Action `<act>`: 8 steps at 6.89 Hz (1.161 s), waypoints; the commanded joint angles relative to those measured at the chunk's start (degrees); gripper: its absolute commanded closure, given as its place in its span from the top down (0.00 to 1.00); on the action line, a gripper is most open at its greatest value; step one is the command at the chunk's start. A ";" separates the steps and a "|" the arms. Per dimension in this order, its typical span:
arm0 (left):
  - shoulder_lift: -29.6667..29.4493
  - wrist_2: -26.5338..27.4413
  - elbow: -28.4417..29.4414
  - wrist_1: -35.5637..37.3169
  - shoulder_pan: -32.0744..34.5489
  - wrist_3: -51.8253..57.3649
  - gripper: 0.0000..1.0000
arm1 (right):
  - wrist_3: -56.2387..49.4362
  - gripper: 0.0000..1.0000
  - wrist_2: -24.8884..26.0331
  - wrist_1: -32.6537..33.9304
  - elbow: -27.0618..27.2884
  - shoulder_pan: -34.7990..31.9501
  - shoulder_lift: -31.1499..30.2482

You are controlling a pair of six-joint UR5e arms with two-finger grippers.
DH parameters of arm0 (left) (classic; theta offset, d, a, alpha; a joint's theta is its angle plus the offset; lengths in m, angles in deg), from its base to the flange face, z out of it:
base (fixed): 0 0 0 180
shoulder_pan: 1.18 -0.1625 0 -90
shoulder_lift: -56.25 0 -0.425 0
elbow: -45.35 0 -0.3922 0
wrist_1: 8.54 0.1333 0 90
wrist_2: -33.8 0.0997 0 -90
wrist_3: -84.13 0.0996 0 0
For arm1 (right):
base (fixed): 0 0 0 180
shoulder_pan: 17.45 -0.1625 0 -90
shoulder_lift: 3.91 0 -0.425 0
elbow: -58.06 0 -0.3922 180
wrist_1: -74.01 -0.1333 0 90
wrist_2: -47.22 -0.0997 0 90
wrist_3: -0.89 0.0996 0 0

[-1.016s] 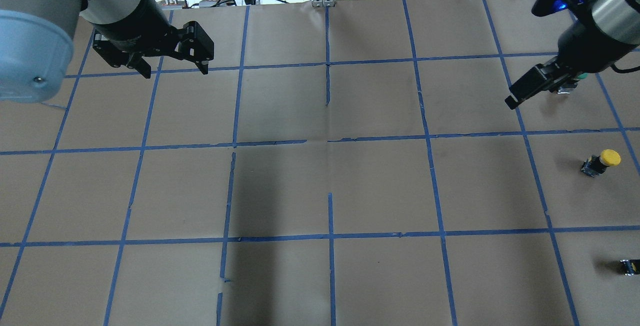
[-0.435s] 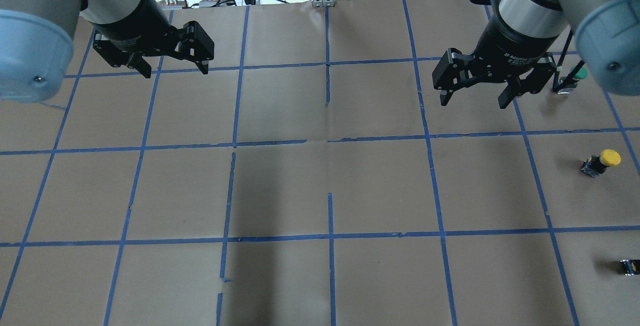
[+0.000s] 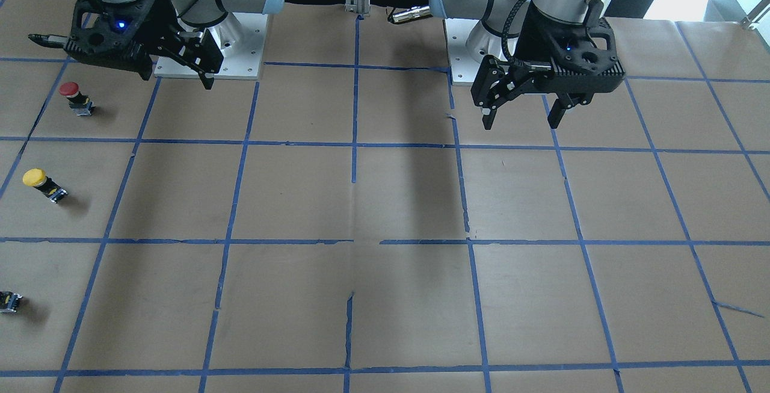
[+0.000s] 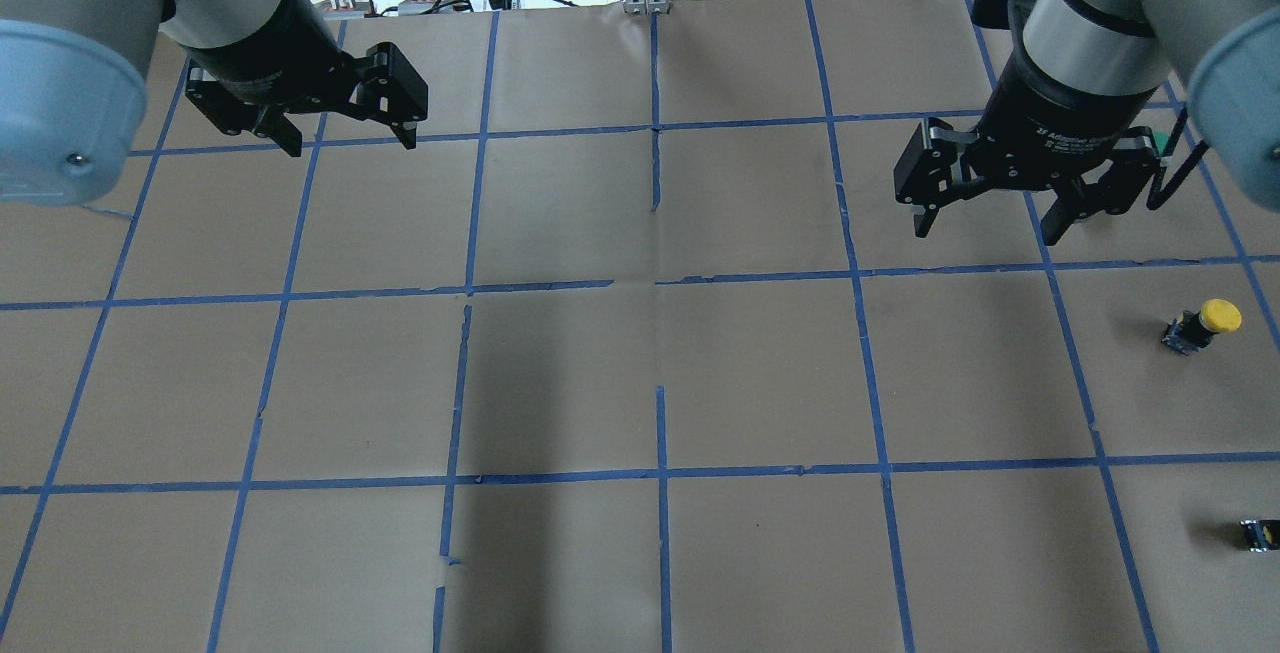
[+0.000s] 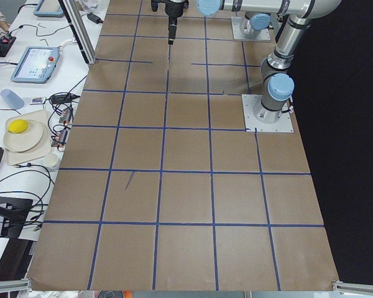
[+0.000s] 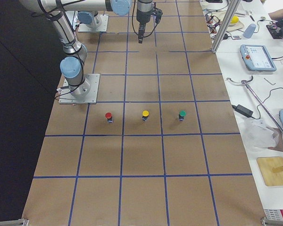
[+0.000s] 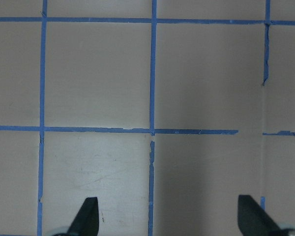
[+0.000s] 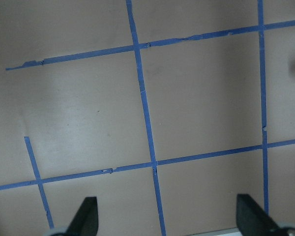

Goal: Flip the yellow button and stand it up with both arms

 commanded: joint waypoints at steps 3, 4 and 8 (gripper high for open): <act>0.00 0.01 0.00 0.00 0.00 0.07 1.00 | 1.62 1.00 -0.25 0.32 0.02 0.10 -1.25; 0.00 0.01 0.00 0.00 0.00 0.07 1.00 | 1.62 1.00 -0.25 0.24 0.03 0.10 -1.25; 0.00 0.01 0.09 0.00 0.00 0.07 1.00 | 1.45 1.00 -0.42 -0.12 0.55 0.10 -1.25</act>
